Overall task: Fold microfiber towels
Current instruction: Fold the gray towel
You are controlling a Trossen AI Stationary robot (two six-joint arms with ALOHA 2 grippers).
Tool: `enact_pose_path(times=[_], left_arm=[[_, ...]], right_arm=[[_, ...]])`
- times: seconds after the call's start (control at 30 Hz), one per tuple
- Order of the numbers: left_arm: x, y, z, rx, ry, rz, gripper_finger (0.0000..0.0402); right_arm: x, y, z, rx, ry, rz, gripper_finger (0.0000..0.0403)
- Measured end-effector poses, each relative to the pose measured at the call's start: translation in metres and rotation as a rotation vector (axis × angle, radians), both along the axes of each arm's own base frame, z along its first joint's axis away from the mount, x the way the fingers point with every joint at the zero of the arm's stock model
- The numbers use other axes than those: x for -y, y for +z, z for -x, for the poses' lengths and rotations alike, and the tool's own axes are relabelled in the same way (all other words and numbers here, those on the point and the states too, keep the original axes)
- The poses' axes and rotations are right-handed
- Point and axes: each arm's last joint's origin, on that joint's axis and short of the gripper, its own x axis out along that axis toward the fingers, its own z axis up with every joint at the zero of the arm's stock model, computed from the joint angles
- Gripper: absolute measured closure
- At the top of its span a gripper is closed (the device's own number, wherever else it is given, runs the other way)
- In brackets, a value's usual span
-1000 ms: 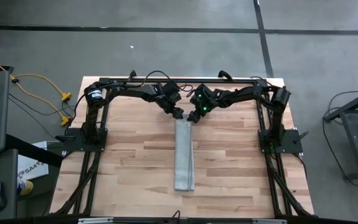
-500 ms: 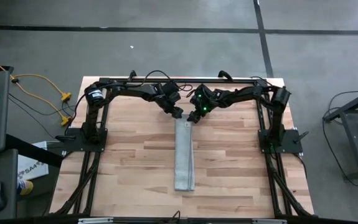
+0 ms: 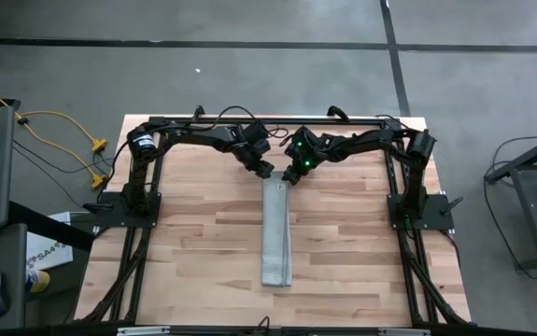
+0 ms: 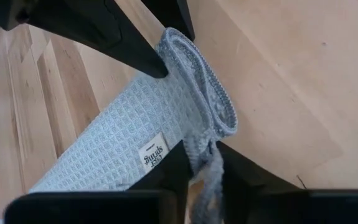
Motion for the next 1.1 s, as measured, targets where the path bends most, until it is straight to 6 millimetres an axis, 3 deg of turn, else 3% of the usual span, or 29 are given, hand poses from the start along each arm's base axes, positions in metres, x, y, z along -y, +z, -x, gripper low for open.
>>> enact_pose_path(times=[0.2,0.5,0.87,1.1], left_arm=[[0.001,-0.001,0.001,-0.012,-0.006,0.004,0.0289],[0.001,-0.001,0.001,-0.006,-0.033,-0.016,0.0391],[0.001,0.0,0.0,0.009,-0.053,-0.037,0.0396],[0.002,0.011,0.001,0.037,-0.063,-0.038,0.0398]], right_arm=[[0.0,0.0,0.0,0.003,0.005,0.0,0.0392],[0.0,0.0,0.0,0.006,0.015,0.01,0.0397],[0.0,0.0,0.0,0.005,0.02,0.017,0.0398],[-0.002,0.014,0.001,0.029,0.032,0.065,0.0398]])
